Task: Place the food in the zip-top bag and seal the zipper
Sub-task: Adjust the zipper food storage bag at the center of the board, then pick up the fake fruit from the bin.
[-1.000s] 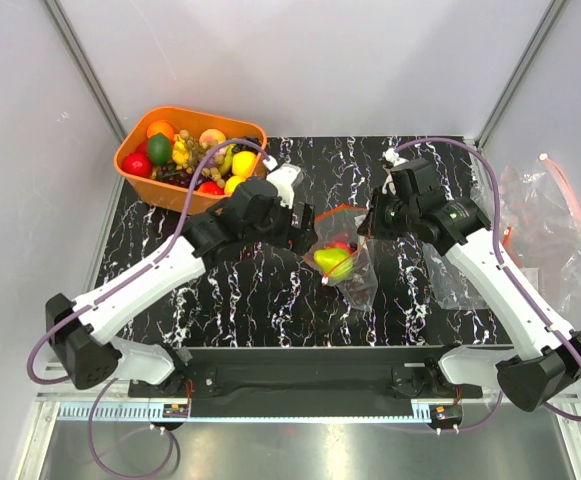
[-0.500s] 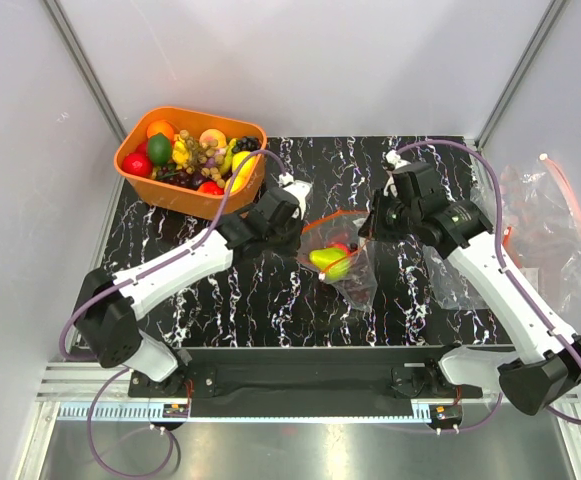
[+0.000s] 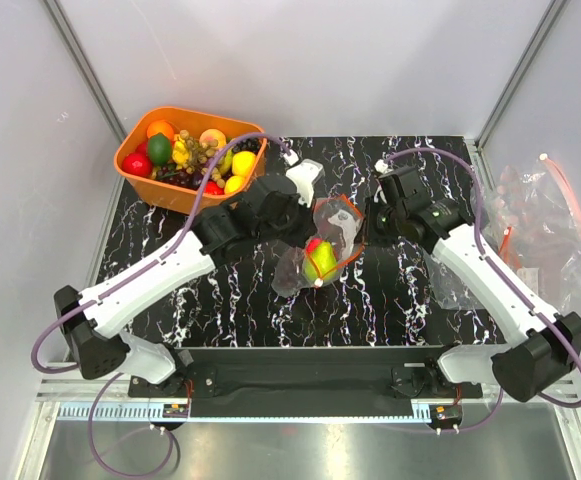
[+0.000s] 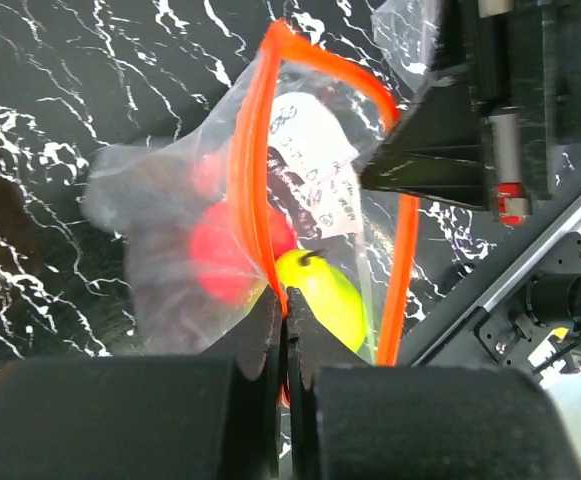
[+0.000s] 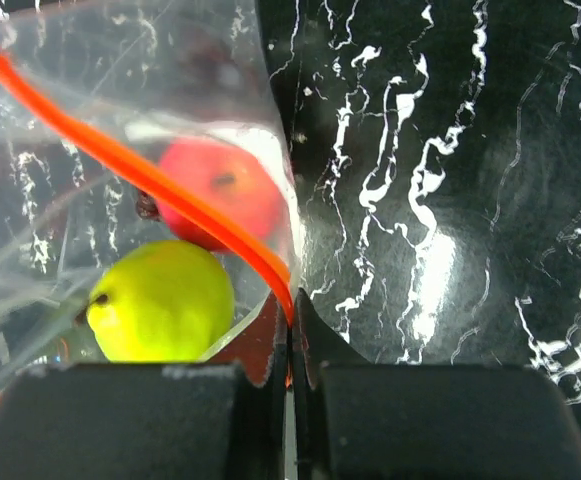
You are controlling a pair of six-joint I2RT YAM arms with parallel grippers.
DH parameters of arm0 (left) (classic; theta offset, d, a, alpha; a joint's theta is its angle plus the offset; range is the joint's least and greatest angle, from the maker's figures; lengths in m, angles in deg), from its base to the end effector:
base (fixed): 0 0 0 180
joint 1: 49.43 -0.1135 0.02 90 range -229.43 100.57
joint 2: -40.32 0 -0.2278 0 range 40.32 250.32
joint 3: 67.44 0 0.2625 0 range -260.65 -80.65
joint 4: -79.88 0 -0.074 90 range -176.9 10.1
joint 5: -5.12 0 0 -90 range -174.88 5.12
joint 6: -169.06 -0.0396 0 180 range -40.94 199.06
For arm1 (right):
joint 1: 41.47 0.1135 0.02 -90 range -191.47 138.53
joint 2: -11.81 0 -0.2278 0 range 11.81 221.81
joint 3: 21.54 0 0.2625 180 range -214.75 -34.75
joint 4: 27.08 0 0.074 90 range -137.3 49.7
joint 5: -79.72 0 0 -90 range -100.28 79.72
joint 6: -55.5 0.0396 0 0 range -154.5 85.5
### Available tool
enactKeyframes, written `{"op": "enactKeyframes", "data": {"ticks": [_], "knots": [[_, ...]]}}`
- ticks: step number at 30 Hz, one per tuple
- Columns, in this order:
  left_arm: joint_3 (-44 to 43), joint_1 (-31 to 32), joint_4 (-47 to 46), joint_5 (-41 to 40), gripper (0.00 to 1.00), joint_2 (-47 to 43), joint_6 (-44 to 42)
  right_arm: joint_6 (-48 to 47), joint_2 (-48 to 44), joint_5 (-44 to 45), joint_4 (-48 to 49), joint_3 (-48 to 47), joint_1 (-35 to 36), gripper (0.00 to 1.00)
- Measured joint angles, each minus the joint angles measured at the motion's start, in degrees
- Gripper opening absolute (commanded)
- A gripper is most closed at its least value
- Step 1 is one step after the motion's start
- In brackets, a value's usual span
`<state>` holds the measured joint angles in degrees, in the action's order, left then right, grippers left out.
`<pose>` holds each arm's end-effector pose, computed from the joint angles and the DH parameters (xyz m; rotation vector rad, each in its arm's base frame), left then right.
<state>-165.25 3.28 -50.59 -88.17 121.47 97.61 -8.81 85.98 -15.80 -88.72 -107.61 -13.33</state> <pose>0.2028 -0.2626 0.3522 0.6182 2.1300 -0.6516 0.2522 0.1392 0.3002 -0.0979 2.5054 0.5237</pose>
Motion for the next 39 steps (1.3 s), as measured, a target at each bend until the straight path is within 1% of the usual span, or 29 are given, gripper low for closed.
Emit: {"op": "enactKeyframes", "data": {"ticks": [4,5,9,13,17,20,25,26,27,28,29,31,32,36,39], "knots": [[2.2,-3.1,-0.2,0.2,0.01,-0.1,-0.5,-0.2,-0.5,0.7,-2.8,-4.0,0.0,0.0],[3.1,-4.4,0.1,0.2,0.02,-0.1,-0.6,-0.2,-0.9,1.0,-3.3,-5.2,0.0,0.0],[4.1,-7.8,2.6,-0.1,0.03,0.2,-1.3,-0.2,-4.5,1.5,-4.0,-7.7,0.0,0.0],[3.9,-7.7,3.0,1.7,0.05,1.3,-1.8,-0.2,-6.3,1.0,-3.1,-7.1,0.0,0.0],[3.9,-7.6,2.1,7.3,0.07,3.0,-1.6,-0.1,-2.0,-1.6,-0.3,-3.0,0.0,0.0],[3.9,-7.6,1.2,10.0,0.1,4.2,-1.6,0.0,0.9,-2.3,0.5,-0.6,0.0,0.0],[3.8,-7.6,1.1,11.3,0.19,4.8,-1.9,0.0,-0.6,-2.6,0.5,-0.9,0.0,0.0],[3.7,-7.6,1.3,11.3,0.22,4.9,-1.9,0.0,-1.2,-2.6,0.5,-1.2,0.0,0.0],[3.5,-7.6,1.4,11.2,0.27,4.9,-2.1,0.0,-1.7,-2.6,0.4,-1.6,0.0,0.0],[3.1,-7.9,1.6,11.2,0.55,4.9,-2.2,0.0,-2.3,-2.5,0.3,-2.0,0.0,0.0],[2.7,-8.0,1.6,11.0,0.69,4.9,-2.8,0.0,-2.8,-2.4,0.0,-2.5,0.0,0.0],[1.4,-8.6,1.7,10.7,0.94,4.8,-3.1,0.0,-3.5,-1.9,-0.7,-3.3,0.0,0.0],[0.9,-9.2,1.7,10.4,0.99,4.7,-3.3,-0.1,-3.7,-1.7,-1.1,-3.5,0.0,0.0],[0.4,-13.1,1.9,8.6,0.99,2.3,-4.3,-0.5,-4.0,-0.6,-2.6,-4.2,0.0,0.0],[0.4,-17.6,1.6,4.9,0.99,-1.3,-5.1,-0.8,-4.0,0.1,-3.5,-4.2,0.0,0.0]]}}
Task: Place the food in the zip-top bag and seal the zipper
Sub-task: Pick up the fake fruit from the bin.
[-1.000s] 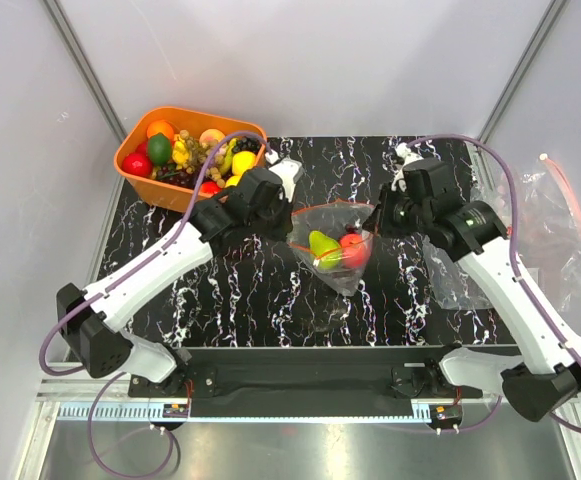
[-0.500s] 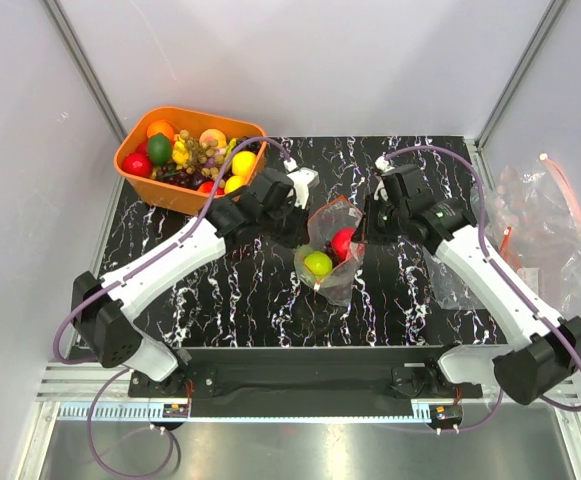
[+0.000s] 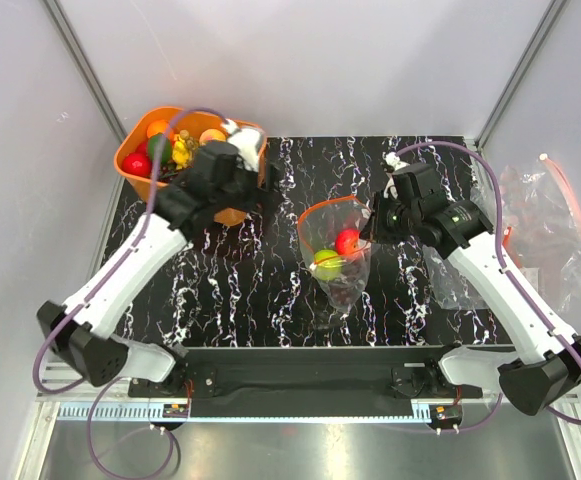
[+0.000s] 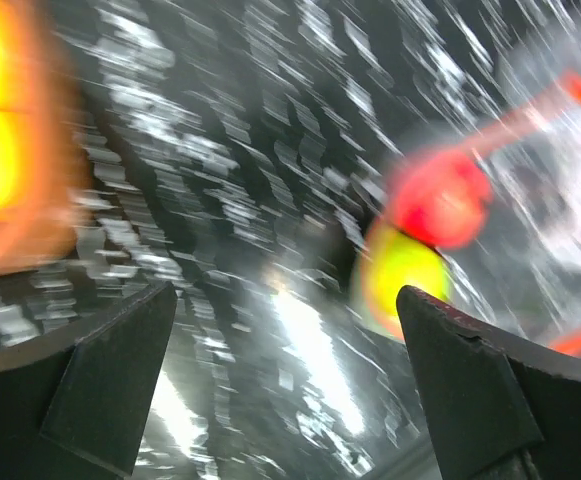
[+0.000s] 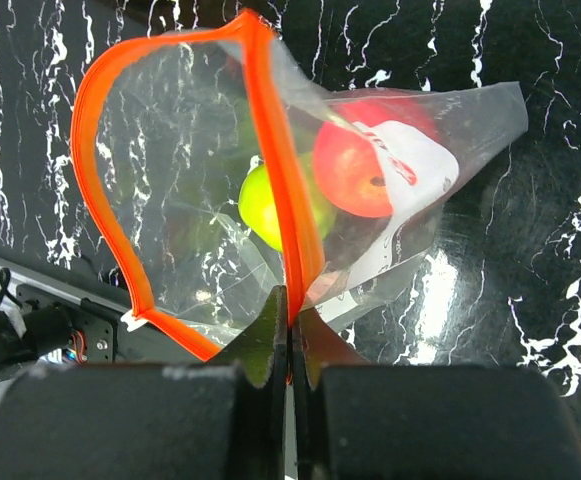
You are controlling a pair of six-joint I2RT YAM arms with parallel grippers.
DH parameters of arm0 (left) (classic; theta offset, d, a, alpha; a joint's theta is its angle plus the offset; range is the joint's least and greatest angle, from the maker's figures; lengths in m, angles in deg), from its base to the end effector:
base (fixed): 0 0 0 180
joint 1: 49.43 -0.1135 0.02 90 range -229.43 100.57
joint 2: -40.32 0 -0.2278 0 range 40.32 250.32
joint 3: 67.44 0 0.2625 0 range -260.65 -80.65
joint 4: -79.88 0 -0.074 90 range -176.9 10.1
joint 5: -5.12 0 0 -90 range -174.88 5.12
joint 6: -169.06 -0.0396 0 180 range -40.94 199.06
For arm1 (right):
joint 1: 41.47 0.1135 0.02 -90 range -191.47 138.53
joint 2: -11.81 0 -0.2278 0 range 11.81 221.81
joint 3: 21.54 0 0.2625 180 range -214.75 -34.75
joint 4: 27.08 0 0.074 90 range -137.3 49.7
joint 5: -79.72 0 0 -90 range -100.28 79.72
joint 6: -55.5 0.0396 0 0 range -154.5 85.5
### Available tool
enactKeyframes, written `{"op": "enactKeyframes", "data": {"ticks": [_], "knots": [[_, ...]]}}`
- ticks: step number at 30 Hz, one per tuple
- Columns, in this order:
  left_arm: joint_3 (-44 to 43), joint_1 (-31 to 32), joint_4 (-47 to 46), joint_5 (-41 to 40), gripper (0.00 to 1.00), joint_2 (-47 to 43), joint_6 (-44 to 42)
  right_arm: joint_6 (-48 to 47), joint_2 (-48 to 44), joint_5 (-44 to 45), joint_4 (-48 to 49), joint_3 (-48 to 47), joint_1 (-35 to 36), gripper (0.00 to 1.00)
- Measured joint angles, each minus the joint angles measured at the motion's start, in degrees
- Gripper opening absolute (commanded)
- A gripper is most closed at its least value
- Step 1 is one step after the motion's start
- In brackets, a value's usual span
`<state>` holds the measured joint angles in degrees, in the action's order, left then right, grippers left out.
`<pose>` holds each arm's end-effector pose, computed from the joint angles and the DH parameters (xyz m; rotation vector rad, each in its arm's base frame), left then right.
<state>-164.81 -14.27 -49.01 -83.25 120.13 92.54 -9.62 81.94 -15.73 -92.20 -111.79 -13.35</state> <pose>0.2648 -0.1879 0.3541 0.4307 2.1600 -0.5154 0.2357 0.1302 0.3378 -0.1162 2.4202 0.5509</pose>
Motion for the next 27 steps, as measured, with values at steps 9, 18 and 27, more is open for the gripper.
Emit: {"op": "enactKeyframes", "data": {"ticks": [9,18,27], "knots": [[-7.5,-17.3,1.1,-11.6,0.99,0.7,-0.2,-1.1,-0.1,-0.1,-1.1,-0.3,0.0,0.0],[-9.6,-31.2,-4.1,-10.2,0.99,10.3,6.8,-2.2,-0.1,-0.4,-1.2,-0.6,0.0,0.0],[-11.5,-38.9,-14.9,-9.3,0.99,15.9,17.8,-2.9,-0.2,-4.1,1.3,0.6,0.0,0.0]]}}
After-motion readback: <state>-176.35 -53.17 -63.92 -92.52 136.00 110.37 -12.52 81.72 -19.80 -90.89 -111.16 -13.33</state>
